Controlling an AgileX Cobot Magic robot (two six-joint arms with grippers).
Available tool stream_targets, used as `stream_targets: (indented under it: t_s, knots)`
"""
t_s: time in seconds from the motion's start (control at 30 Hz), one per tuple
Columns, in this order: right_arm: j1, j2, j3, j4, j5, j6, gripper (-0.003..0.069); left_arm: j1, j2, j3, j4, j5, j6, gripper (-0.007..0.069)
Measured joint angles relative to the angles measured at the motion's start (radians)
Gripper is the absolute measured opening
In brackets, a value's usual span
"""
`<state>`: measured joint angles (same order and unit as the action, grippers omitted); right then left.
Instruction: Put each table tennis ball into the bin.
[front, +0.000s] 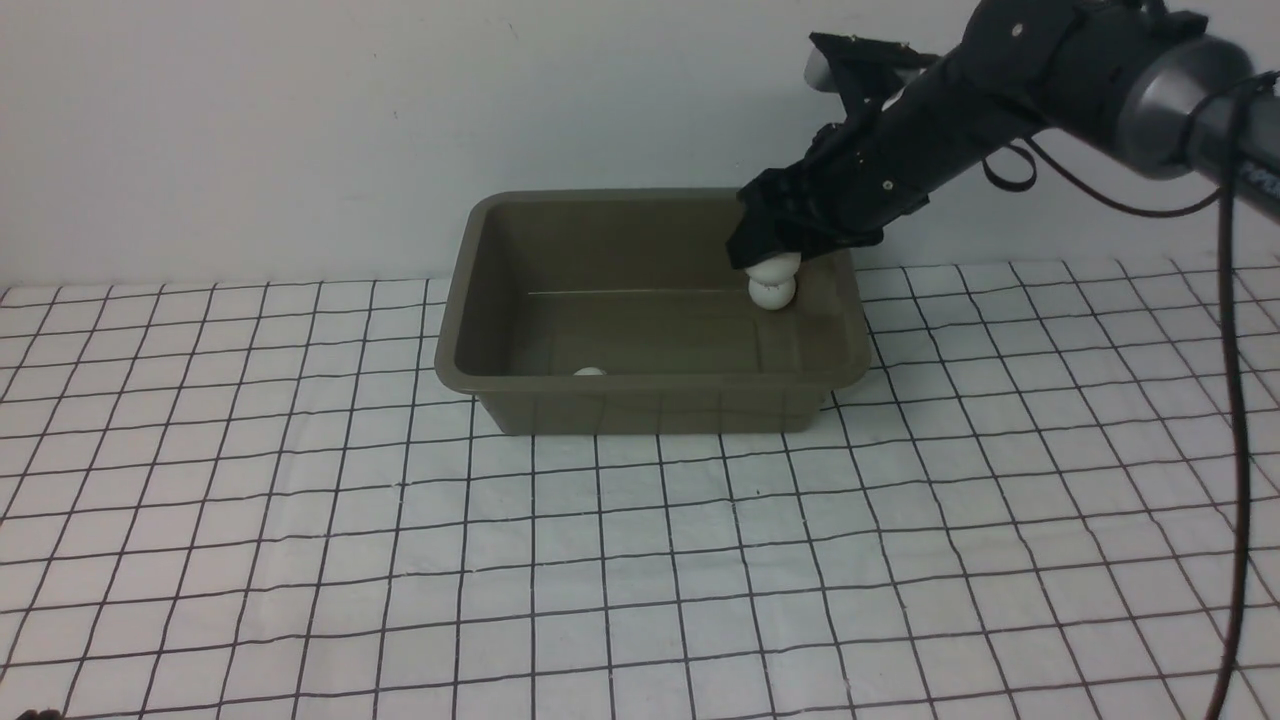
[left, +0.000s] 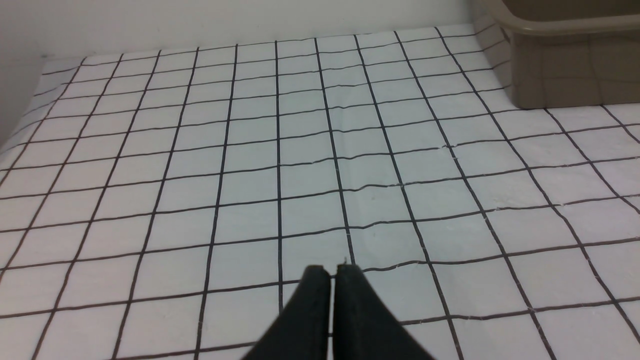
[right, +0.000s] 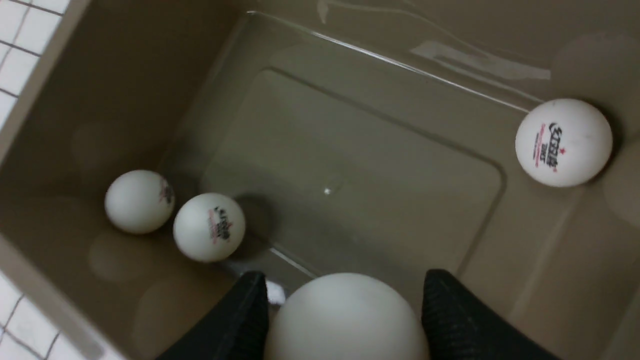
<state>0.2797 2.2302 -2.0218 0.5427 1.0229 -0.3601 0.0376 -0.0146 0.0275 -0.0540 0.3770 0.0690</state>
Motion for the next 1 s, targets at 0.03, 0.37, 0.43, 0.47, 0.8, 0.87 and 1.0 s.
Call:
stream_targets:
  t_s: [0.03, 0.37, 0.43, 0.47, 0.8, 0.87, 1.0]
  knots:
    - [0.000, 0.020, -0.017, 0.000, 0.005, 0.000, 0.0360, 0.000, 0.000, 0.000, 0.000, 0.000, 0.000, -0.0004]
    - [0.000, 0.064, -0.041, 0.000, 0.010, 0.000, 0.0459, 0.000, 0.000, 0.000, 0.000, 0.000, 0.000, -0.0004]
    - [0.000, 0.064, -0.047, 0.000, 0.012, 0.000, 0.0465, 0.000, 0.000, 0.000, 0.000, 0.000, 0.000, -0.0004]
    - [0.000, 0.064, -0.051, 0.000, 0.017, 0.000, 0.0465, 0.000, 0.000, 0.000, 0.000, 0.000, 0.000, -0.0004]
    - [-0.027, -0.002, -0.330, -0.064, 0.211, 0.035, 0.0319, 0.000, 0.000, 0.000, 0.000, 0.000, 0.000, -0.0004]
    - [-0.051, -0.072, -0.345, -0.099, 0.228, 0.044, 0.0228, 0.000, 0.000, 0.000, 0.000, 0.000, 0.000, -0.0004]
    - [-0.105, -0.192, -0.333, -0.136, 0.234, 0.049, 0.0090, 0.000, 0.000, 0.000, 0.000, 0.000, 0.000, -0.0004]
